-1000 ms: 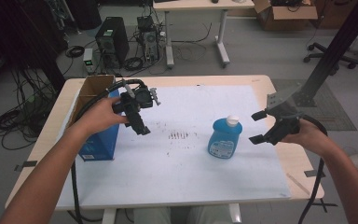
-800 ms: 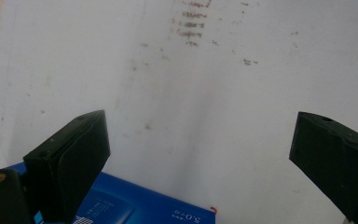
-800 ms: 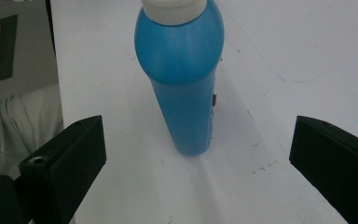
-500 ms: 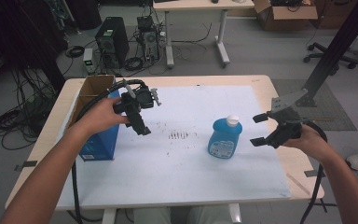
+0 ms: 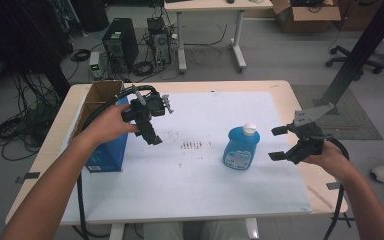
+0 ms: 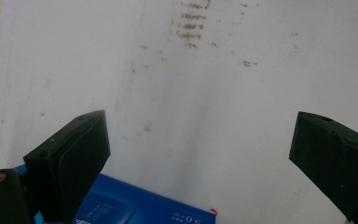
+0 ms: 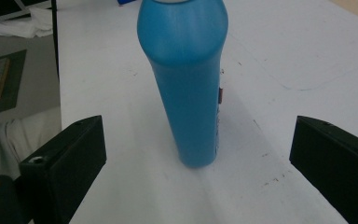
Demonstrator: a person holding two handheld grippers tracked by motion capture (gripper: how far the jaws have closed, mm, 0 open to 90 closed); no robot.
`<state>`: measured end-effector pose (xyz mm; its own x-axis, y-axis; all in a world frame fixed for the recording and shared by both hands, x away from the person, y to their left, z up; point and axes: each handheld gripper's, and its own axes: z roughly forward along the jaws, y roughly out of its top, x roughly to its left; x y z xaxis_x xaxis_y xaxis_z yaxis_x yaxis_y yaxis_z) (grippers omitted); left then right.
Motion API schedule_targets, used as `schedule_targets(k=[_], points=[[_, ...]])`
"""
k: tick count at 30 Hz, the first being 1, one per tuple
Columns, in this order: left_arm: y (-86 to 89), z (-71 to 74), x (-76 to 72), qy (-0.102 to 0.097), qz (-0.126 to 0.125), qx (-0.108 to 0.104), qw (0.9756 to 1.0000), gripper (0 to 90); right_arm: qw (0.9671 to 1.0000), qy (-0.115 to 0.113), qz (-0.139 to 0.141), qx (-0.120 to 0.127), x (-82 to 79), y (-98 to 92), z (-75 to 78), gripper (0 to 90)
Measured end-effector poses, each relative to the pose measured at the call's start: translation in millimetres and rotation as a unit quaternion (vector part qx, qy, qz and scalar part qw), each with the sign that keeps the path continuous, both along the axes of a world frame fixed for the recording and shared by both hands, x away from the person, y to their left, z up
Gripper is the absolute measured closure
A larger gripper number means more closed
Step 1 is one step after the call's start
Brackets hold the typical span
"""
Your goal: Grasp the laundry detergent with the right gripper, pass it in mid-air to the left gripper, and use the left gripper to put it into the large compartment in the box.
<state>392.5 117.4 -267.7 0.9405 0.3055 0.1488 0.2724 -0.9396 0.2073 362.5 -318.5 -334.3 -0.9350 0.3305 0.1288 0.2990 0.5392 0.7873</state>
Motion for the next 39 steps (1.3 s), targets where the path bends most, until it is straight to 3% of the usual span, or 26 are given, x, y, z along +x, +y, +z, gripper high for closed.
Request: schedule_targets(k=[7,20,39], points=[[-2.8,-1.2,-0.1,0.001,-0.002,0.002,1.0000,5.5,1.0000,0.003,0.000,0.003,-0.1,1.3,-10.2,3.2],[0.2,0.1,0.3,-0.001,0.002,0.000,1.0000,5.5,0.9988,-0.011,-0.006,0.046,0.8,4.2,-21.7,3.3],[-0.8,-1.0,0.6,0.000,0.001,0.002,1.0000,5.4,0.9974,-0.018,-0.013,0.068,2.0,9.8,-32.2,3.0]])
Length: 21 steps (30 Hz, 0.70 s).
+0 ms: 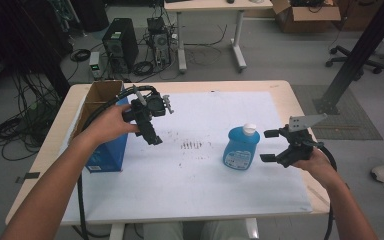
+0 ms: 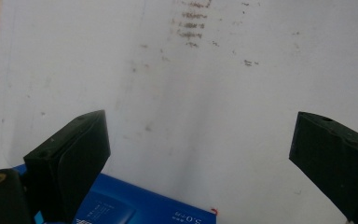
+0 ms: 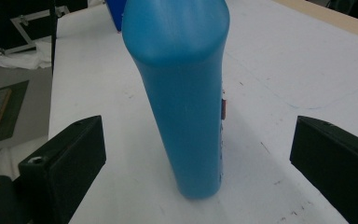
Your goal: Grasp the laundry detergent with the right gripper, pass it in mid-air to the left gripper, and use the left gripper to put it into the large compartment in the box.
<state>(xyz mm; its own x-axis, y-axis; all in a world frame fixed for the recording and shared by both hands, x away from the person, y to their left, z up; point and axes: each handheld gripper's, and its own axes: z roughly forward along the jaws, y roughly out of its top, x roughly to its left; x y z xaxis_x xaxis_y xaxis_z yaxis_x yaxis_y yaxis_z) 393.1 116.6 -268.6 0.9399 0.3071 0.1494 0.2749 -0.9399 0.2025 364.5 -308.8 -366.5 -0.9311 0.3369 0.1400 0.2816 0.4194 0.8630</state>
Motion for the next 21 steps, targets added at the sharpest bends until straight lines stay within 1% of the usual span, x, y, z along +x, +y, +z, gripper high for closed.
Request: schedule_targets(k=[4,6,10,12,14,15,18,21], points=[[-0.4,-0.4,-0.1,0.001,-0.001,0.001,1.0000,5.4,1.0000,-0.004,-0.005,0.003,0.0,2.1,-3.3,2.9],[-0.4,-0.4,-0.2,0.001,-0.001,0.002,1.0000,5.5,0.9999,-0.004,-0.006,0.011,0.0,4.3,-7.8,2.9],[-0.2,-0.4,-0.2,0.001,0.000,0.002,1.0000,5.4,0.9999,-0.003,-0.005,0.011,0.5,8.3,-11.8,3.0],[-0.3,-0.4,-0.2,0.000,0.000,0.002,1.0000,5.4,0.9999,-0.004,-0.002,0.015,1.8,13.1,-14.4,3.0],[-0.4,-0.4,-0.1,0.000,0.000,0.002,1.0000,5.4,0.9999,-0.004,-0.001,0.016,2.3,14.9,-15.1,3.1],[-0.6,-0.7,0.1,0.001,0.000,0.002,1.0000,5.4,0.9999,-0.011,-0.004,0.012,3.1,18.5,-15.7,3.1],[-0.9,-1.2,0.1,0.001,0.000,0.003,1.0000,5.4,0.9998,-0.016,-0.003,0.010,3.6,22.1,-16.5,3.1],[-0.9,-1.0,0.3,0.002,0.000,0.003,1.0000,5.5,0.9998,-0.017,0.000,0.009,4.6,27.2,-18.1,3.3]])
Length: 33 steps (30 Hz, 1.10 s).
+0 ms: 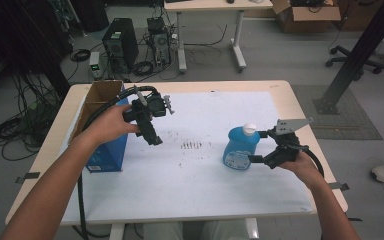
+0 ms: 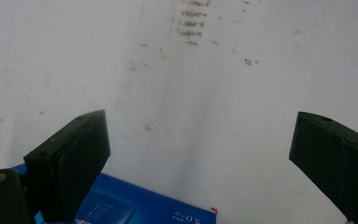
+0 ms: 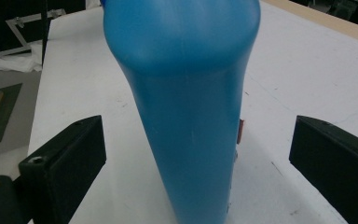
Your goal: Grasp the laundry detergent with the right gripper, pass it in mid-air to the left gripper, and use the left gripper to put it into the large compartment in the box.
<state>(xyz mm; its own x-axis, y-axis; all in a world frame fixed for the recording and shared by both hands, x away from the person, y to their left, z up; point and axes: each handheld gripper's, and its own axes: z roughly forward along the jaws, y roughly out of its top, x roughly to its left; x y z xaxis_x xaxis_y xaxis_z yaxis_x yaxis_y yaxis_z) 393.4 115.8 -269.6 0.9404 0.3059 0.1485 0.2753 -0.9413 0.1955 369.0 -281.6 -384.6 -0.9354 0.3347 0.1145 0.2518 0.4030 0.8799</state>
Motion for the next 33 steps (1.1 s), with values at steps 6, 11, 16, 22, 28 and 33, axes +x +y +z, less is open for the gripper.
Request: schedule_targets(k=[6,11,16,22,28,33], points=[[-0.2,-0.5,0.2,0.000,0.000,0.000,1.0000,5.4,1.0000,-0.003,0.005,0.002,0.8,7.4,-2.1,3.5],[-0.4,-0.7,0.2,0.000,0.000,0.001,1.0000,5.4,1.0000,-0.002,0.006,0.004,1.5,11.5,-4.2,3.5],[0.4,-0.3,0.2,0.000,0.001,0.001,1.0000,5.5,1.0000,-0.003,0.007,0.003,2.1,17.7,-9.1,3.7],[0.7,-0.3,0.3,0.000,0.001,0.001,1.0000,5.5,0.9999,-0.007,0.004,0.007,3.4,19.4,-10.2,4.6],[0.5,-0.5,0.3,0.000,0.001,0.002,1.0000,5.5,0.9999,-0.008,0.005,0.008,3.6,22.7,-11.9,6.5],[0.2,-0.8,0.4,0.000,0.001,0.001,1.0000,5.5,0.9998,-0.010,0.000,0.014,3.2,23.0,-15.1,9.8]])
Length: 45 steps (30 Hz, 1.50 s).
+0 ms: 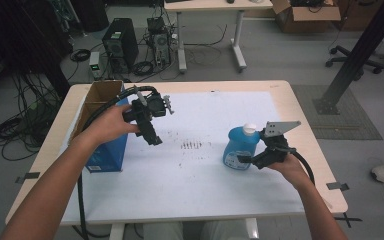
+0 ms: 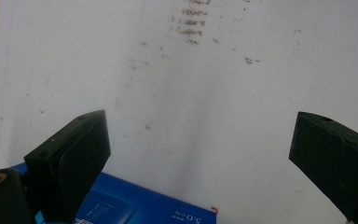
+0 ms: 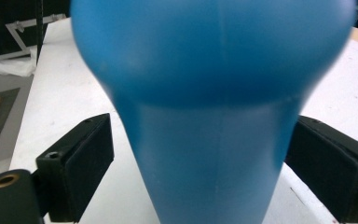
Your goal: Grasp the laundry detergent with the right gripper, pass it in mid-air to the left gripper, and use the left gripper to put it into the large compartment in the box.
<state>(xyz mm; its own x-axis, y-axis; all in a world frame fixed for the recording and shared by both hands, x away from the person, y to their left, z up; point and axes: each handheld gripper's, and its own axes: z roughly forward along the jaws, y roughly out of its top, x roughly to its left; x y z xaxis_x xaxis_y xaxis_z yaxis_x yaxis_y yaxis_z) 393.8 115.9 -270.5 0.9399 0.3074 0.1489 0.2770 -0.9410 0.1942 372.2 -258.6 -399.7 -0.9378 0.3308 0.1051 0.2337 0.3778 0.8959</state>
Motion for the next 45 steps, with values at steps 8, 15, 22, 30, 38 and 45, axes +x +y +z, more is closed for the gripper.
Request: schedule_targets(k=[8,15,22,30,38,45], points=[[0.5,0.5,0.6,-0.001,0.000,0.001,1.0000,5.6,0.9999,-0.005,-0.002,0.009,-0.6,-2.0,-1.5,14.1],[0.8,0.3,0.9,0.000,0.000,0.001,1.0000,5.7,0.9999,-0.006,-0.001,0.010,-1.0,-1.8,-1.9,16.2],[0.5,0.1,0.7,0.000,0.000,0.001,1.0000,5.8,0.9998,-0.012,0.001,0.015,-1.9,-1.9,-1.2,21.7],[0.7,0.3,0.8,0.000,0.000,0.002,1.0000,5.9,0.9996,-0.021,0.008,0.015,-2.1,-3.6,0.2,35.6],[0.4,0.0,0.7,0.000,0.001,0.002,1.0000,5.9,0.9995,-0.026,0.008,0.016,-1.9,-4.6,0.3,39.9],[1.0,0.5,0.4,0.000,0.001,0.002,1.0000,5.9,0.9992,-0.037,0.006,0.015,-3.2,-4.2,0.2,41.7]])
